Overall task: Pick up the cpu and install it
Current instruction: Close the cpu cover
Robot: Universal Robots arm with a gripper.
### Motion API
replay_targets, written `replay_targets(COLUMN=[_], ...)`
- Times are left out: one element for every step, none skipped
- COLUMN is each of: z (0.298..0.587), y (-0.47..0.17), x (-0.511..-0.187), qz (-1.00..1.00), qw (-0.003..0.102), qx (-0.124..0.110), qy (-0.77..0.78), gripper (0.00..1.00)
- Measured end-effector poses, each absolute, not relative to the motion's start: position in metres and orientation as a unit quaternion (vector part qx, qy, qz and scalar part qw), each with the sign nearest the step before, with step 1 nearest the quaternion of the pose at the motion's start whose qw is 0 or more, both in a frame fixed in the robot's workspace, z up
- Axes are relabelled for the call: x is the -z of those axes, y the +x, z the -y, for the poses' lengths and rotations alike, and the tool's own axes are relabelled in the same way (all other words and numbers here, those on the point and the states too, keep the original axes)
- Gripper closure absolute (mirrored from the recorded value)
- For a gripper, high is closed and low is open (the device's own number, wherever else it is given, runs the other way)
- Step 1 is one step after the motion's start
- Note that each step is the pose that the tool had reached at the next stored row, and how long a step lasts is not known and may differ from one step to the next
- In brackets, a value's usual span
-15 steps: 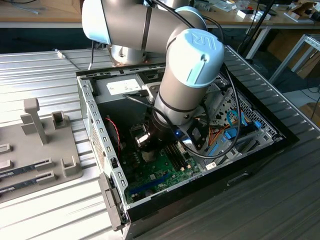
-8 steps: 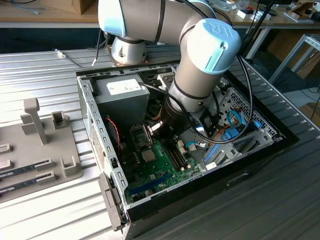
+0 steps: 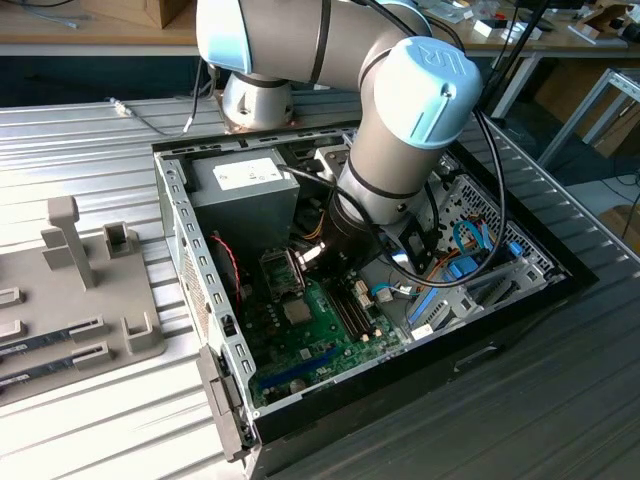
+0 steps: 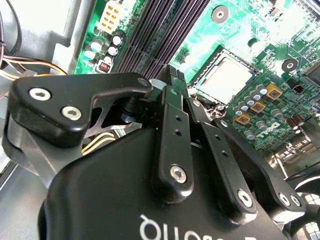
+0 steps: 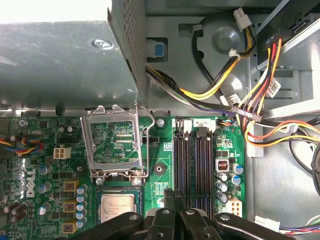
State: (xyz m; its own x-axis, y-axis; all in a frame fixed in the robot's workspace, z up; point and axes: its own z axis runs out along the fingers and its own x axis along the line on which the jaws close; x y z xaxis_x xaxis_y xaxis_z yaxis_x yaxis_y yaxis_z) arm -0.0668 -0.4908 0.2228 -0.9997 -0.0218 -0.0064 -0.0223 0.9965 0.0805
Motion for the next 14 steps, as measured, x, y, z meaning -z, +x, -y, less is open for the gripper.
replay_targets(z=[0.491,0.491,0.491,0.491,0.491,0.490,0.489,0.488,0.486,0.484,0.482,0.481,0.480,0.479], y=[-0.067,-0.067,-0.067,-0.067,-0.067,-0.067,-0.067,-0.067,-0.067,-0.067,-0.067,-0.067,-0.067,-0.066], x=[-0.223,-0.223,-0.223,-0.223,-0.223,-0.223,-0.223,-0.223,-0.223,-0.223,-0.223,-0.223,-0.223,-0.223], qz=[-0.999,-0.999,-0.999,-0.999,-0.999,-0.999,-0.999,-0.999,-0.999,-0.998,-0.998,-0.998,-0.997,-0.997], qw=[0.003,0.003,0.003,0.003,0.003,0.003,0.003,0.003,0.003,0.003,0.003,0.003,0.003,0.003], qx=[-0.040,-0.040,-0.040,-0.041,-0.042,-0.044,-0.045,-0.048,-0.051,-0.054,-0.060,-0.064,-0.071,-0.077], qy=[-0.011,-0.011,-0.011,-0.011,-0.011,-0.011,-0.011,-0.011,-0.011,-0.011,-0.011,-0.011,-0.011,-0.011], gripper=[0.89,0.89,0.89,0.89,0.89,0.89,0.89,0.89,0.89,0.89,0.89,0.89,0.89,0.89])
